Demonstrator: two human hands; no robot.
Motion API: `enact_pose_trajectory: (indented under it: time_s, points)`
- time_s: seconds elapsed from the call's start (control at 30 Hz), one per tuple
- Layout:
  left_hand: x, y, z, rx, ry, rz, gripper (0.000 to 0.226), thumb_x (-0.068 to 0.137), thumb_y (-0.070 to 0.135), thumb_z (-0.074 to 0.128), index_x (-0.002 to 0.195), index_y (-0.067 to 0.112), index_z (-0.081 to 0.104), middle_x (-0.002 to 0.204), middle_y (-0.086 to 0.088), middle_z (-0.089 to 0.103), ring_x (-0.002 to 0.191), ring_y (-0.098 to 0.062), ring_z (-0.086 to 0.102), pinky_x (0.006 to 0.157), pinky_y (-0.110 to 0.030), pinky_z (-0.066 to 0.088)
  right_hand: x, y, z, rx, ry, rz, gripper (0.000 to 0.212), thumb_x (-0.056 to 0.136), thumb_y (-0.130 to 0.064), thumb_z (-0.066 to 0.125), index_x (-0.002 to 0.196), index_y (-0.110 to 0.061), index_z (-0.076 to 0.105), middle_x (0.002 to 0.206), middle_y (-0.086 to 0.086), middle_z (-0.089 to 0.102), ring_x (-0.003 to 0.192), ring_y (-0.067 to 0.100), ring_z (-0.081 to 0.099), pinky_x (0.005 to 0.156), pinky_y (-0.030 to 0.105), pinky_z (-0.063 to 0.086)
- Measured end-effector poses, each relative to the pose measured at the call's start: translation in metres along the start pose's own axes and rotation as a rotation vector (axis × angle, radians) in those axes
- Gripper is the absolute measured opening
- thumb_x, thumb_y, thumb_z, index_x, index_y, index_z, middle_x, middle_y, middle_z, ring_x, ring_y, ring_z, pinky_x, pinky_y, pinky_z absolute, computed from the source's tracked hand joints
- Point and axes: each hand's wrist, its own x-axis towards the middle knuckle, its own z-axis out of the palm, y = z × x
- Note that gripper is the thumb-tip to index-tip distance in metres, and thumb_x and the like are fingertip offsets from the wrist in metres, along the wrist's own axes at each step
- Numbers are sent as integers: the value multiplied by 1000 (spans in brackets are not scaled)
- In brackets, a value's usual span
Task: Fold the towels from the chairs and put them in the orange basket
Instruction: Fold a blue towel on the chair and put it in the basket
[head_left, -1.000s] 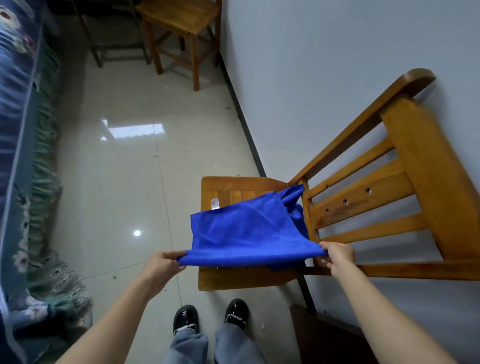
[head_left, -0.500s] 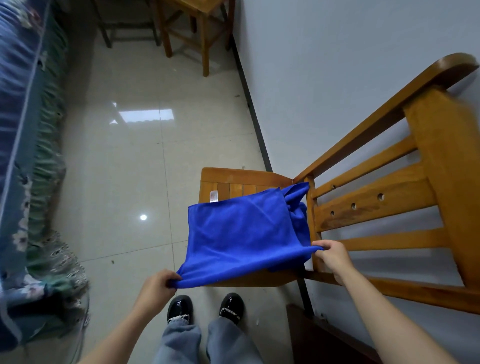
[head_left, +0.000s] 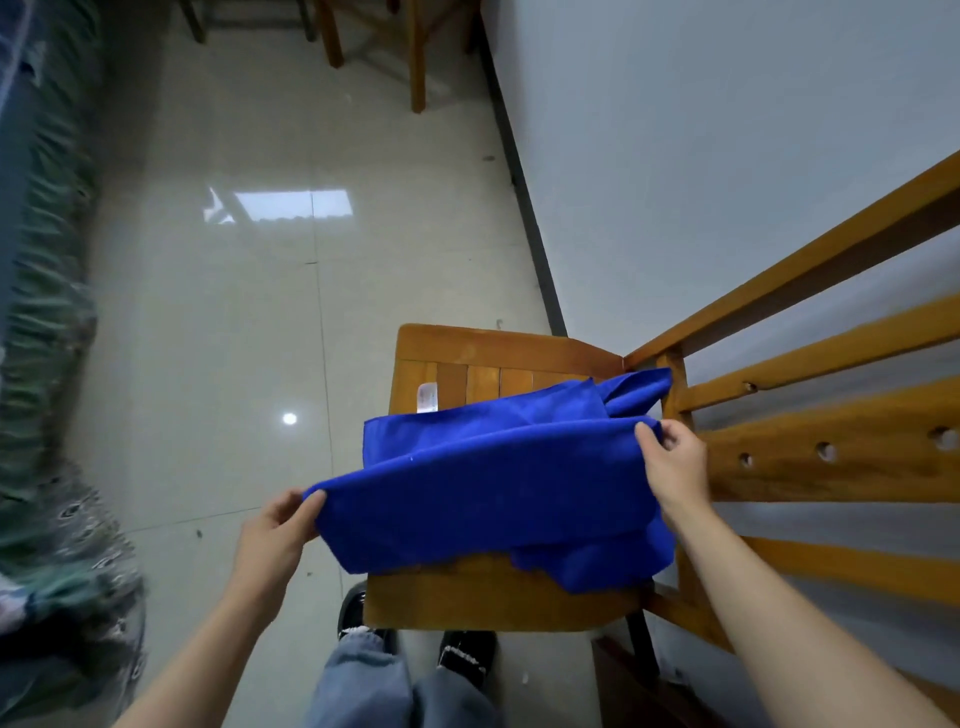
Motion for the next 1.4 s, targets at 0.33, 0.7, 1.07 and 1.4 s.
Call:
enact_pose_trajectory:
  time_s: [0.33,0.7,1.07,1.4]
  points:
    - [78,5,29,-53,142,-41,15,93,15,54,104,6,60,90,-8,60,85,-22,51,68,-32,43,59,8,53,-220,114,-70,32,99,-24,41,68,-14,40,64,-2,41,57,7,38,50,19,30]
    - [95,-25,64,684,166,36,68,88,28,59,146,17,24,148,-11,28,133,-31,30,105,-48,31,54,18,90,-820,165,-213,44,89,-17,57,130,-3,49,130,21,50,121,37,43,92,47,42]
    - [41,-81,93,1439,-291,547,98,42,42,89,126,20,43,121,-18,62,109,-37,61,75,-51,53,-2,70,81,-1124,-344,-405,53,87,-42,30,126,-20,58,139,15,48,128,29,47,100,43,41]
    - [30,-69,84,1440,-354,528,71,61,47,61,124,20,46,120,-22,62,105,-42,62,73,-52,53,-4,68,52,-505,130,8,47,91,-20,54,135,-8,44,140,14,41,129,29,36,100,36,35]
